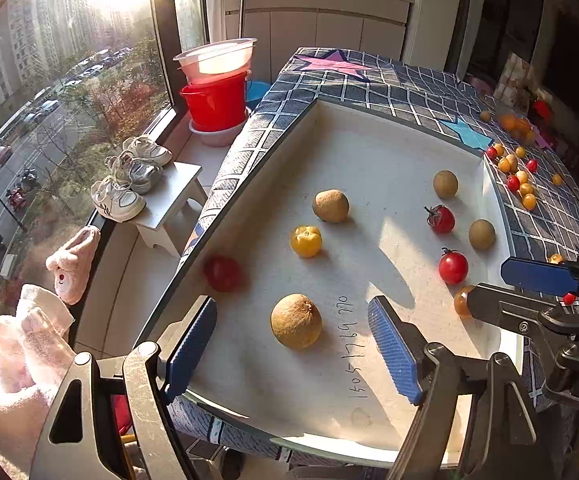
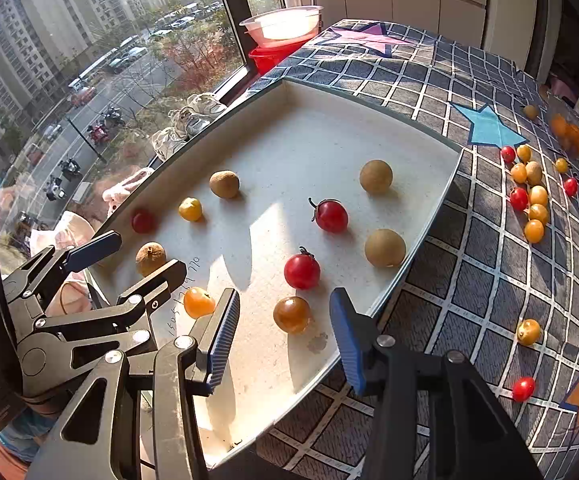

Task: Organize fruits

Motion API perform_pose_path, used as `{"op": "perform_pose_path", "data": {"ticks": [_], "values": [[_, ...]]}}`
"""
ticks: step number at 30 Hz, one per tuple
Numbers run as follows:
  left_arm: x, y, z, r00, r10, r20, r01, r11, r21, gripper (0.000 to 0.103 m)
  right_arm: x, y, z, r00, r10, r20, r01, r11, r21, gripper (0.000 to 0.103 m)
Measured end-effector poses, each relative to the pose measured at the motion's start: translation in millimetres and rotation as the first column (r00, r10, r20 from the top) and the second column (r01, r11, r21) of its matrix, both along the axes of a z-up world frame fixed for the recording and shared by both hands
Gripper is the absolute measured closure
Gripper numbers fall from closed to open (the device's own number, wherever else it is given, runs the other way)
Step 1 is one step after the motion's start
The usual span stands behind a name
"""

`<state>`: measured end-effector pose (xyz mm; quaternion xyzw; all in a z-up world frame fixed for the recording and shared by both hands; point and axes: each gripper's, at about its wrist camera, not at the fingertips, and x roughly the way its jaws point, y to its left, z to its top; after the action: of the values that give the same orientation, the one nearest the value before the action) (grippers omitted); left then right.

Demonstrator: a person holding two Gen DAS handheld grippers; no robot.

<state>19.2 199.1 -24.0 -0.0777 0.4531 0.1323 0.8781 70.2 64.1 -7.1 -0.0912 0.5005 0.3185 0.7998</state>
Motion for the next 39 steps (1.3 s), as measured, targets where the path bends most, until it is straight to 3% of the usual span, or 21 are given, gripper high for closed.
{"op": "perform_pose_path", "data": {"ticks": [6, 13, 15, 20, 30, 35, 39], "values": [[1.1, 2.9, 2.0, 1.000, 0.014, -0.013, -0.014, 0.999, -0.033, 0.024, -3.9, -17.3, 9.9, 0.999, -0.051, 0.003, 0.051, 0.998, 0.025, 0.025], [3.5, -9.0, 7.3, 0.999, 0.001, -0.034, -0.001, 1.000, 0.010, 0.023, -4.5, -33.0, 9.3, 0.994, -0.106, -0.021, 0.107, 0.994, 0.019, 0.018], [4.7, -12.7, 7.0, 0.999, -0.002, -0.043, 0.003, 1.000, 0.024, 0.001, -5.5, -36.4, 9.8, 0.993, -0.114, -0.028, 0.115, 0.993, 0.021, 0.014], [4.1, -22.2, 10.2, 0.999, -0.025, -0.037, 0.027, 0.999, 0.045, 0.001, -6.9, -42.3, 14.0, 0.990, -0.140, -0.018, 0.140, 0.990, 0.014, 0.001], [7.3, -38.2, 12.4, 0.993, -0.031, -0.116, 0.043, 0.994, 0.099, 0.001, -7.0, -50.9, 23.5, 0.987, -0.162, -0.014, 0.161, 0.986, -0.029, 0.000], [8.7, -42.2, 11.7, 0.984, -0.032, -0.173, 0.043, 0.997, 0.058, 0.001, -8.2, -51.9, 25.9, 0.987, -0.162, -0.019, 0.161, 0.986, -0.048, 0.000], [7.4, -45.3, 12.4, 0.983, -0.031, -0.181, 0.044, 0.997, 0.069, 0.001, -7.8, -50.7, 23.7, 0.987, -0.160, -0.026, 0.158, 0.986, -0.061, 0.000]]}}
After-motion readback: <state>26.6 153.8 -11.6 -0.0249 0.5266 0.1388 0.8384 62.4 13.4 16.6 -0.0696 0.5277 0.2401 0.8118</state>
